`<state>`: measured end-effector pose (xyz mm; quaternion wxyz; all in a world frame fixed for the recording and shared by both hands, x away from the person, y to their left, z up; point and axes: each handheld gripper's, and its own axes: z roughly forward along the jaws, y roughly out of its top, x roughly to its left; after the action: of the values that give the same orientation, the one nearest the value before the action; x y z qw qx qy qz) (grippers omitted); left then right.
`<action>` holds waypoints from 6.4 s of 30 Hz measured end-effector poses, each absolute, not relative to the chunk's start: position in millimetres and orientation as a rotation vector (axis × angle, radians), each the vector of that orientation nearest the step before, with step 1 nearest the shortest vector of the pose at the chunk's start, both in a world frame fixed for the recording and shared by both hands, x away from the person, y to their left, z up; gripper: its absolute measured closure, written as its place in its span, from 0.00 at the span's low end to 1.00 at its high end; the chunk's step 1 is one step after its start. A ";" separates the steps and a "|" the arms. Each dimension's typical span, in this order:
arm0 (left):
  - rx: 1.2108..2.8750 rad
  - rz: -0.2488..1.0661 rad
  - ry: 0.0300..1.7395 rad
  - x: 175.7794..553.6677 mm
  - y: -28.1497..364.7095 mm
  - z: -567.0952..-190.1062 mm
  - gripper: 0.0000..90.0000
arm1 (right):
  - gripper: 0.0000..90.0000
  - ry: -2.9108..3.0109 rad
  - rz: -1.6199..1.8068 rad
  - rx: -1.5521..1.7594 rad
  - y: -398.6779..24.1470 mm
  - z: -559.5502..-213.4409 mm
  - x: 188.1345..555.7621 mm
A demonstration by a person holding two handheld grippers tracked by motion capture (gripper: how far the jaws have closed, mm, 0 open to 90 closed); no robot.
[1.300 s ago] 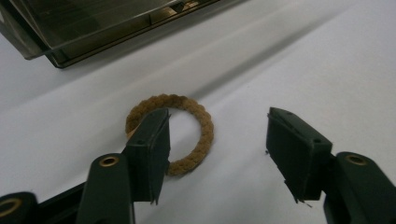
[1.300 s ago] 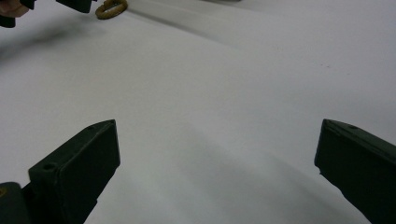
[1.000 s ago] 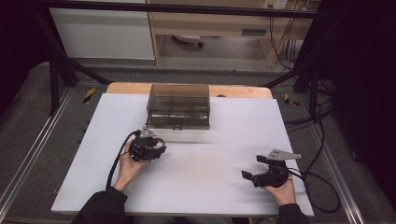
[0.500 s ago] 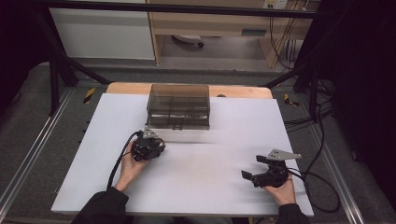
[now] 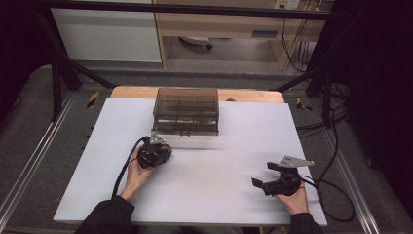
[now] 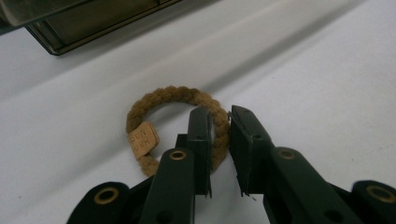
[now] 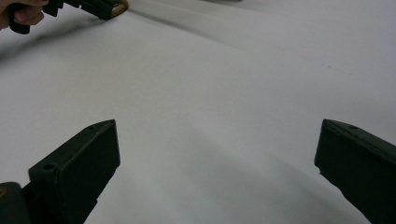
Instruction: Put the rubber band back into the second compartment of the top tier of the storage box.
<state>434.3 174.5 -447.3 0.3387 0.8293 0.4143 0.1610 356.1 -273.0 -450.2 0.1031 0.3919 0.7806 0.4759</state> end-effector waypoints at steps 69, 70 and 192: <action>2.105 0.410 1.052 413.8 179.0 -425.4 0.93 | 0.01 2.308 1.397 1.161 -272.7 -450.5 356.2; 2.102 0.410 1.053 413.1 178.8 -424.9 0.93 | 0.01 2.308 1.397 1.161 -272.7 -450.5 356.2; 2.030 0.496 0.966 443.1 131.9 -326.6 0.93 | 0.01 2.309 1.390 1.160 -272.9 -450.5 356.2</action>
<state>443.1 131.9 -326.6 0.4074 0.8053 0.3831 0.1967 356.2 -272.9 -450.5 0.1037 0.3931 0.7828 0.4711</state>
